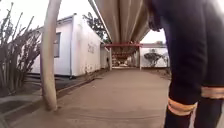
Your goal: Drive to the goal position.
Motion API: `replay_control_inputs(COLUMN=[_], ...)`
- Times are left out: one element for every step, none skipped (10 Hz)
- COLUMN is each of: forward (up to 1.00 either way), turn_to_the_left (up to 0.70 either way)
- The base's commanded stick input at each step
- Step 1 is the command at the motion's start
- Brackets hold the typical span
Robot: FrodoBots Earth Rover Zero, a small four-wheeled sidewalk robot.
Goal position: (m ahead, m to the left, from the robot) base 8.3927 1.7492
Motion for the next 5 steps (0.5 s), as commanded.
replay_control_inputs(forward=[0.00,0.00,0.30,0.43,0.56], turn_to_the_left=[0.00,0.00,0.00,0.00,0.00])
